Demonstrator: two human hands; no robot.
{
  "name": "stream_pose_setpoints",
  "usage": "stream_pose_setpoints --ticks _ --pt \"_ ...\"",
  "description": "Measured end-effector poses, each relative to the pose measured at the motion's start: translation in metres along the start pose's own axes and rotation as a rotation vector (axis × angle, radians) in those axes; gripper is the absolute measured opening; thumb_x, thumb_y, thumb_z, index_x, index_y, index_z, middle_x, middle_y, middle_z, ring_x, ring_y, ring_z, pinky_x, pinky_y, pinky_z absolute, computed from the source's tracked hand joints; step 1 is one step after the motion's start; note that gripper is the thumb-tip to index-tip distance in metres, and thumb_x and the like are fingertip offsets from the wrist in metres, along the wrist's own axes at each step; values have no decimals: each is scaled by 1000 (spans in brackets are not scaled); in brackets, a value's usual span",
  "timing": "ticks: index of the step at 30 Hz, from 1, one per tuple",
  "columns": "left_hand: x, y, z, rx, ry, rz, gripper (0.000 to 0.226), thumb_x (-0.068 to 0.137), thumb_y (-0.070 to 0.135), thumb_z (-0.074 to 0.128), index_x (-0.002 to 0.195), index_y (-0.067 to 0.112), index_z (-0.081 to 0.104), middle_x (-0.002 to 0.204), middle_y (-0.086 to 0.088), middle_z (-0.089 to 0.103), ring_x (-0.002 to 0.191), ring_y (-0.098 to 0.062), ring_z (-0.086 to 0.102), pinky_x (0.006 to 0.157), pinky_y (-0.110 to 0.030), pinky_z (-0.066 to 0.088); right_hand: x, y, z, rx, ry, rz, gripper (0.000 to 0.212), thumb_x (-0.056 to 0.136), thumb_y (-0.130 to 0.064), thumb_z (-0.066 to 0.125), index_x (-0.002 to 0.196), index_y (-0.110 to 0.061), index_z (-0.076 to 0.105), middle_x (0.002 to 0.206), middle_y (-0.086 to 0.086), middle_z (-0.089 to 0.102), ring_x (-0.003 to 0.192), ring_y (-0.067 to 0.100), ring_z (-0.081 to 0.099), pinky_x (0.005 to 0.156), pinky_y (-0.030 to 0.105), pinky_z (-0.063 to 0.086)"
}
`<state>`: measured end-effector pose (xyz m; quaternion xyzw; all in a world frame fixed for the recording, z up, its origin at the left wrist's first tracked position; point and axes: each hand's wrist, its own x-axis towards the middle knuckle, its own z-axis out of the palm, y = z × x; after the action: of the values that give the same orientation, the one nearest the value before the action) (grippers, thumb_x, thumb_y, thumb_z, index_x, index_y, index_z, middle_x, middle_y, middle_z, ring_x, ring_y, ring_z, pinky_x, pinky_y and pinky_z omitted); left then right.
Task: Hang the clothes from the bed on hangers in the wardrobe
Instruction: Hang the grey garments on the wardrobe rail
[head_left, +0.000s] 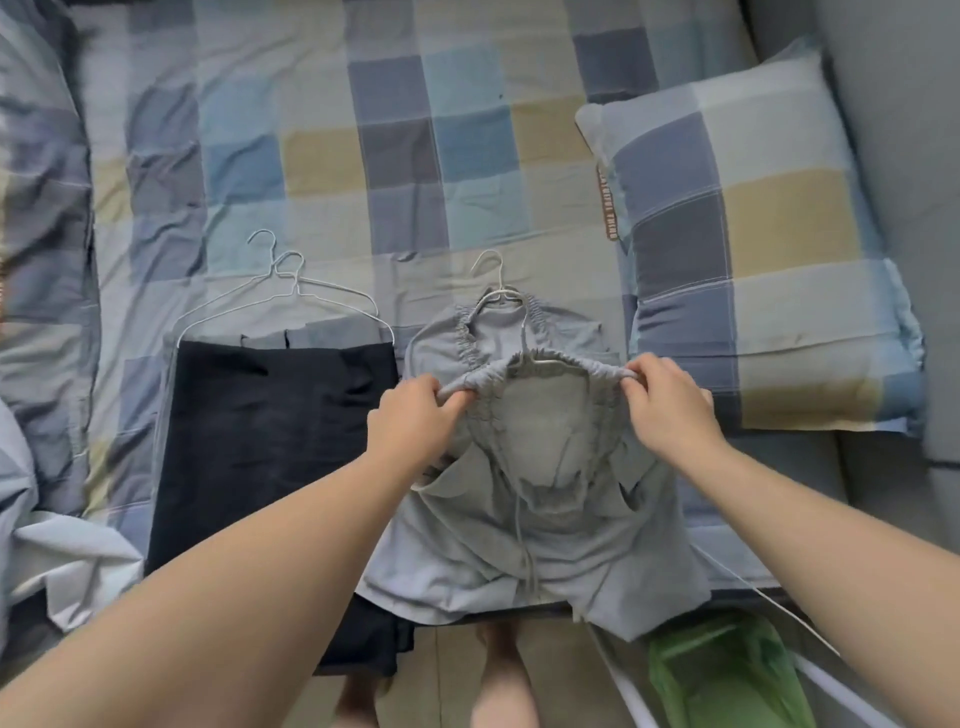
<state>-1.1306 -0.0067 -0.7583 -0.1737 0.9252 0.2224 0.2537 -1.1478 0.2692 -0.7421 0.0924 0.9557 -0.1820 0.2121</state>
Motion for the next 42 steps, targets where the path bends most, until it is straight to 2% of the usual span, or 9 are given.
stream_pose_setpoints --ticks 4,7,10,16,19,24,31,39,42 --pt "29 21 -6 23 73 -50 49 95 65 44 106 19 58 120 -7 58 115 -34 50 91 -46 41 34 -14 -3 7 135 -3 22 101 -31 43 113 -18 56 117 8 57 112 33 51 90 44 35" --pt "38 33 -14 -53 118 -75 53 98 62 41 132 23 51 144 -4 46 137 -31 35 107 -50 32 47 -25 -5 22 175 45 39 100 -37 44 135 -21 45 138 7 47 129 30 41 104 48 30" --pt "29 31 -21 -80 92 -38 57 99 60 39 146 27 40 156 -1 35 145 -29 24 113 -51 27 40 -36 -5 -3 96 43 56 99 -43 41 150 -23 26 157 3 26 144 26 21 113 50 20" --pt "-41 0 -30 -138 5 159 55 101 55 40 151 34 33 164 6 24 151 -20 14 118 -44 22 -27 -64 -11 30 -36 -6 60 100 -50 37 153 -31 18 163 -4 10 149 20 5 117 50 11" --pt "-83 -17 -45 -126 32 209 58 101 56 38 154 39 26 165 8 18 153 -17 6 120 -41 18 -72 -89 -28 43 -35 -51 62 99 -51 35 155 -35 12 164 -7 5 150 16 -1 118 47 6" --pt "-140 -61 -96 2 104 258 67 97 67 24 157 40 13 167 6 7 154 -20 -1 122 -45 14 -144 -143 -55 -45 -13 -179 64 99 -53 32 155 -38 5 164 -9 -1 150 17 -6 118 46 0" --pt "-207 -164 -192 47 181 216 68 98 64 26 158 40 4 168 4 -6 153 -22 -11 123 -47 5 -242 -262 -55 -59 68 -345 68 91 -61 18 154 -39 6 163 -9 2 150 15 -6 120 48 0" --pt "-290 -287 -259 -38 354 -14 70 98 66 28 158 42 2 167 7 -9 152 -19 -16 122 -49 -6 -329 -395 2 -160 -29 -664 74 84 -66 7 154 -40 4 163 -11 2 150 18 -5 119 48 -2" --pt "-321 -324 -261 -92 415 -145 70 97 68 26 158 42 2 168 6 -7 153 -19 -14 123 -50 -4 -353 -436 19 -221 -77 -833 66 94 -62 20 154 -40 1 163 -11 0 150 17 -6 120 47 0"
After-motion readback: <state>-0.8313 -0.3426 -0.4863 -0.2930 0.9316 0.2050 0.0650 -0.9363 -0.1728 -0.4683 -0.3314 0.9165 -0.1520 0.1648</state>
